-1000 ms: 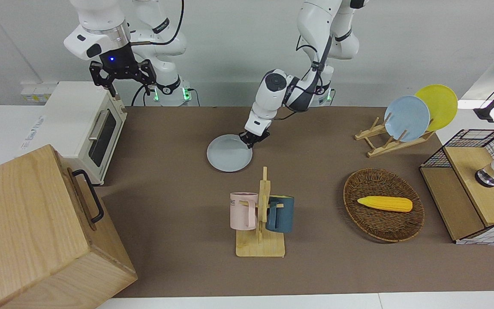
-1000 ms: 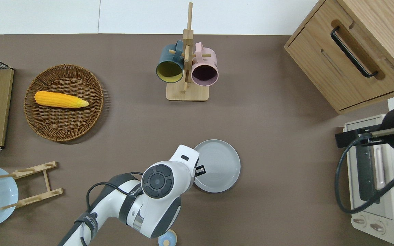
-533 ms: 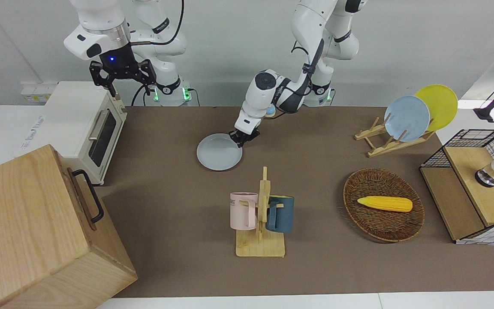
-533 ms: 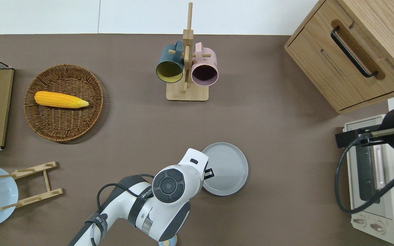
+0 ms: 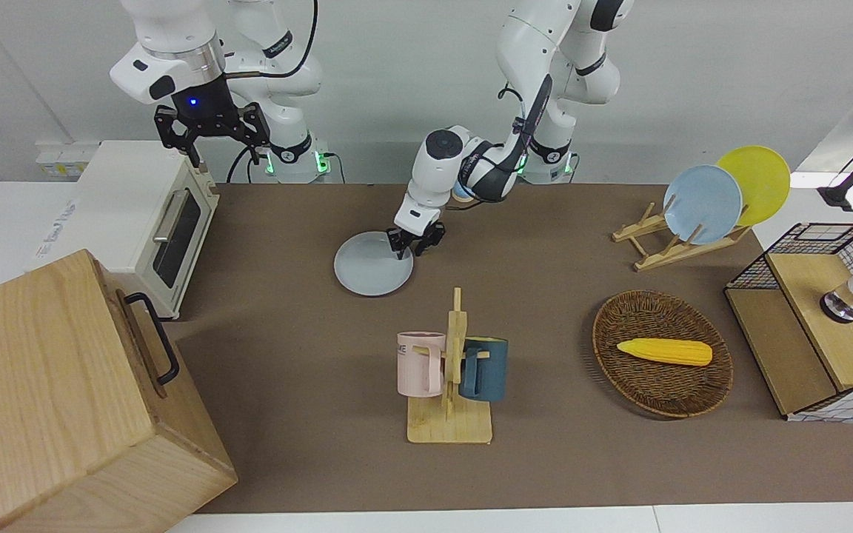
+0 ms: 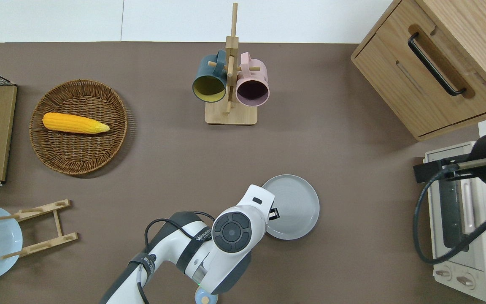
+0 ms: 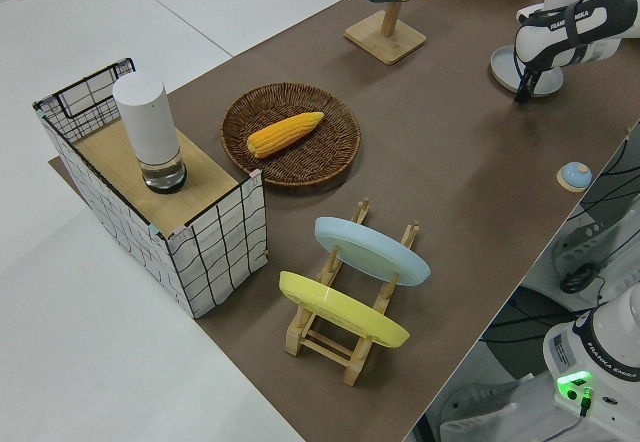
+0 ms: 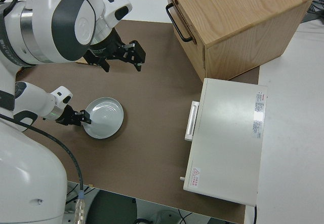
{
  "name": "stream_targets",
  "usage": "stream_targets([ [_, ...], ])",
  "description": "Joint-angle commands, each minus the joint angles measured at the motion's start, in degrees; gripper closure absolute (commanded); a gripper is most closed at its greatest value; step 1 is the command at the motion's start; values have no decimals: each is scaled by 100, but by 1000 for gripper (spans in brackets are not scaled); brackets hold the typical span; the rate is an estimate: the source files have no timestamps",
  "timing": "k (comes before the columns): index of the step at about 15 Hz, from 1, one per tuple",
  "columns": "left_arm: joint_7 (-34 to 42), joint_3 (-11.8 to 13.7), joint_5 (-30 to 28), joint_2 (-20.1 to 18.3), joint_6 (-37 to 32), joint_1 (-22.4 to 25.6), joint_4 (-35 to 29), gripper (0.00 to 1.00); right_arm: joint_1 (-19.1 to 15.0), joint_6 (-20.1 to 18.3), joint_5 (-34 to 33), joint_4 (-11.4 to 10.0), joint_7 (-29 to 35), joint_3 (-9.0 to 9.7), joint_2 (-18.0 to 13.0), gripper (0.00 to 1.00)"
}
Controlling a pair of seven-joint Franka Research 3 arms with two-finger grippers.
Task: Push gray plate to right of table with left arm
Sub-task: 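Keep pushing the gray plate with the left gripper toward the toaster oven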
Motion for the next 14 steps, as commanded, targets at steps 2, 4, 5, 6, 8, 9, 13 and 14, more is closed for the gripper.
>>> stream_targets([
  [2, -48, 92, 267, -428, -1081, -14, 153, 11, -39, -8, 14, -23, -113, 14, -41, 5],
  [4, 415, 127, 259, -709, -1513, 38, 179, 9, -39, -8, 14, -23, -113, 5, -41, 5],
  [5, 723, 127, 259, -798, -1663, 134, 188, 9, -39, -8, 14, -23, -113, 5, -41, 5],
  [6, 952, 127, 259, -912, -1812, 309, 188, 9, -39, -8, 14, -23, -113, 5, -41, 5],
  [8, 1461, 127, 259, -1341, -2242, 635, 188, 9, -39, -8, 14, -23, -113, 14, -41, 5],
  [9, 1769, 127, 250, -1543, -2462, 845, 188, 9, -39, -8, 14, -23, -113, 6, -41, 5],
  [13, 2508, 180, 267, -1835, -2788, 1540, 188, 9, -39, -8, 14, -23, -113, 5, -41, 5],
  [14, 2823, 198, 259, -1879, -2885, 1733, 188, 9, -39, -8, 14, -23, -113, 5, -41, 5],
])
